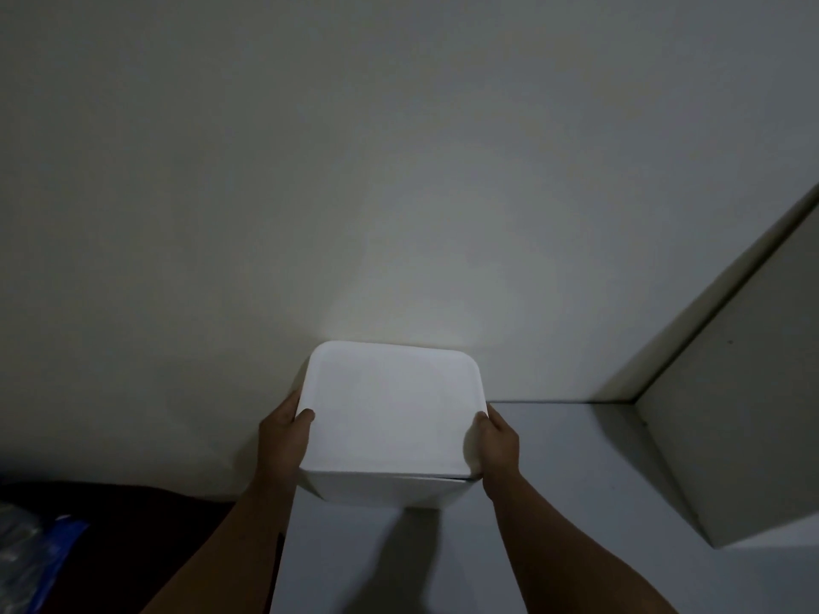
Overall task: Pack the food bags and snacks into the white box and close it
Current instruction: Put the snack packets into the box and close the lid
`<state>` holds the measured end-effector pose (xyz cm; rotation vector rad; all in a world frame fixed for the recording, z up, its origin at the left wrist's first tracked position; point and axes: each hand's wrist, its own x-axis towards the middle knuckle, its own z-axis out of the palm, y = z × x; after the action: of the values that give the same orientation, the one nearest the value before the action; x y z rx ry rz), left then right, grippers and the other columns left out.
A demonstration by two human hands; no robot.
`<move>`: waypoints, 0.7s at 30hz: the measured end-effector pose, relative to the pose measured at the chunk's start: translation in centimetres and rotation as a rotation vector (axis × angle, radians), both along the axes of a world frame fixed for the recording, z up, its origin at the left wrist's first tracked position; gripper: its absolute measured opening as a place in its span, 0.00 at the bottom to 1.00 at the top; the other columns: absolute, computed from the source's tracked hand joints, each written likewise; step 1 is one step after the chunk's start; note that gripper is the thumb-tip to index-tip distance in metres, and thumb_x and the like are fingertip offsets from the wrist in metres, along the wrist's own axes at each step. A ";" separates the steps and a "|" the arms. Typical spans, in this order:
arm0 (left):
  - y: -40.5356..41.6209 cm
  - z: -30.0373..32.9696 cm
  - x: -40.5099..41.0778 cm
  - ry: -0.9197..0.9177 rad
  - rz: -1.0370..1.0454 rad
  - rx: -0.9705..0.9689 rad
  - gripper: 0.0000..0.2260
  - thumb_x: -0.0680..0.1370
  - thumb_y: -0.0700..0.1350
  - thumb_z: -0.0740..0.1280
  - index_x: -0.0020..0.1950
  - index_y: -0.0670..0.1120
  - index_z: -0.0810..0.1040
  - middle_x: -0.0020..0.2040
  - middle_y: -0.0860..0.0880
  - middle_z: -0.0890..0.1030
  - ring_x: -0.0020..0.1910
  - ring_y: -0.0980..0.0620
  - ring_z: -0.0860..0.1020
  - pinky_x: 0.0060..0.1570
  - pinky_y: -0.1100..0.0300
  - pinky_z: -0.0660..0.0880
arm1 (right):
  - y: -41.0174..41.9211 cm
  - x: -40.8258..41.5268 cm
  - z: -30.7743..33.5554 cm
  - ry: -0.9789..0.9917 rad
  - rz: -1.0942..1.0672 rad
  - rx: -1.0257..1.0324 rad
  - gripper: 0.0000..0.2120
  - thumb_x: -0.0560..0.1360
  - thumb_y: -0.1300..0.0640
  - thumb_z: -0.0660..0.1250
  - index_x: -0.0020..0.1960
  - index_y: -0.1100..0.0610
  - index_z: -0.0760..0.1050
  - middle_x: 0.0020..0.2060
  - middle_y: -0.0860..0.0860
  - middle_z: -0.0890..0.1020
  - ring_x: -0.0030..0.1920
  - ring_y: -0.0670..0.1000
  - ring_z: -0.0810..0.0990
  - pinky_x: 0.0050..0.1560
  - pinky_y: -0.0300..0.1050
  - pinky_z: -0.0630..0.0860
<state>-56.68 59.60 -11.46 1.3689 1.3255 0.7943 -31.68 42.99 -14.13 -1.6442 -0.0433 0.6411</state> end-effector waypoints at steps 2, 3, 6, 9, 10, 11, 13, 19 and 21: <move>-0.1 0.0 0.1 0.037 0.001 0.025 0.20 0.77 0.34 0.63 0.68 0.46 0.80 0.58 0.49 0.83 0.56 0.48 0.80 0.59 0.55 0.75 | -0.1 -0.2 -0.3 -0.024 0.009 -0.008 0.17 0.83 0.59 0.62 0.71 0.57 0.76 0.64 0.55 0.81 0.65 0.57 0.76 0.71 0.56 0.72; 0.0 -0.1 0.2 0.058 0.006 0.033 0.20 0.78 0.33 0.62 0.69 0.45 0.79 0.59 0.48 0.82 0.56 0.48 0.80 0.59 0.56 0.73 | -0.2 -0.4 -0.4 -0.034 0.008 -0.015 0.17 0.83 0.59 0.62 0.70 0.57 0.77 0.64 0.55 0.81 0.65 0.58 0.76 0.71 0.56 0.72; 0.6 -0.8 0.2 0.103 0.014 0.050 0.18 0.80 0.35 0.62 0.70 0.44 0.78 0.64 0.45 0.82 0.61 0.44 0.79 0.65 0.53 0.73 | -0.2 -0.8 -0.6 -0.074 -0.003 -0.025 0.17 0.82 0.60 0.62 0.69 0.58 0.78 0.61 0.54 0.82 0.65 0.57 0.77 0.69 0.53 0.73; 1.1 -1.2 0.2 0.136 0.000 0.045 0.17 0.81 0.36 0.63 0.69 0.43 0.78 0.65 0.43 0.81 0.63 0.43 0.79 0.67 0.51 0.72 | -0.3 -1.1 -1.1 -0.115 -0.022 -0.059 0.16 0.81 0.60 0.63 0.67 0.58 0.80 0.60 0.55 0.84 0.63 0.58 0.79 0.69 0.56 0.74; 1.1 -1.3 0.2 0.146 -0.003 0.041 0.17 0.81 0.36 0.63 0.69 0.43 0.78 0.65 0.43 0.81 0.63 0.43 0.79 0.67 0.52 0.72 | -0.3 -1.2 -1.4 -0.127 -0.030 -0.069 0.15 0.81 0.60 0.63 0.66 0.58 0.80 0.60 0.55 0.84 0.63 0.58 0.80 0.68 0.57 0.75; 1.2 -1.5 0.2 0.152 -0.008 0.035 0.17 0.81 0.37 0.63 0.69 0.43 0.78 0.65 0.43 0.81 0.63 0.43 0.79 0.67 0.52 0.72 | -0.5 -1.3 -1.4 -0.135 -0.035 -0.080 0.15 0.81 0.60 0.63 0.66 0.58 0.81 0.59 0.55 0.84 0.62 0.58 0.80 0.68 0.58 0.75; 1.4 -1.7 0.2 0.171 -0.023 0.034 0.17 0.81 0.38 0.64 0.69 0.43 0.78 0.65 0.42 0.81 0.63 0.42 0.79 0.67 0.51 0.72 | -0.6 -1.4 -1.7 -0.154 -0.037 -0.095 0.15 0.81 0.60 0.63 0.65 0.58 0.80 0.59 0.55 0.84 0.62 0.58 0.80 0.67 0.59 0.76; 1.3 -2.3 0.5 0.303 -0.061 0.080 0.18 0.83 0.42 0.61 0.73 0.45 0.75 0.65 0.39 0.80 0.64 0.37 0.78 0.66 0.45 0.73 | -1.0 -1.9 -1.7 -0.271 0.041 -0.171 0.15 0.83 0.58 0.60 0.68 0.58 0.77 0.59 0.55 0.83 0.61 0.57 0.80 0.64 0.54 0.76; 0.7 -2.5 0.6 0.334 -0.051 0.122 0.18 0.84 0.44 0.59 0.74 0.45 0.73 0.67 0.39 0.78 0.66 0.35 0.76 0.68 0.44 0.72 | -1.3 -2.6 -2.0 -0.361 0.048 -0.197 0.16 0.84 0.59 0.59 0.69 0.58 0.76 0.59 0.56 0.83 0.60 0.58 0.80 0.62 0.51 0.76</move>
<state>-56.05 60.30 -13.96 1.6803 1.5096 0.6384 -34.24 41.73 -16.08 -1.9384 -0.2896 0.3866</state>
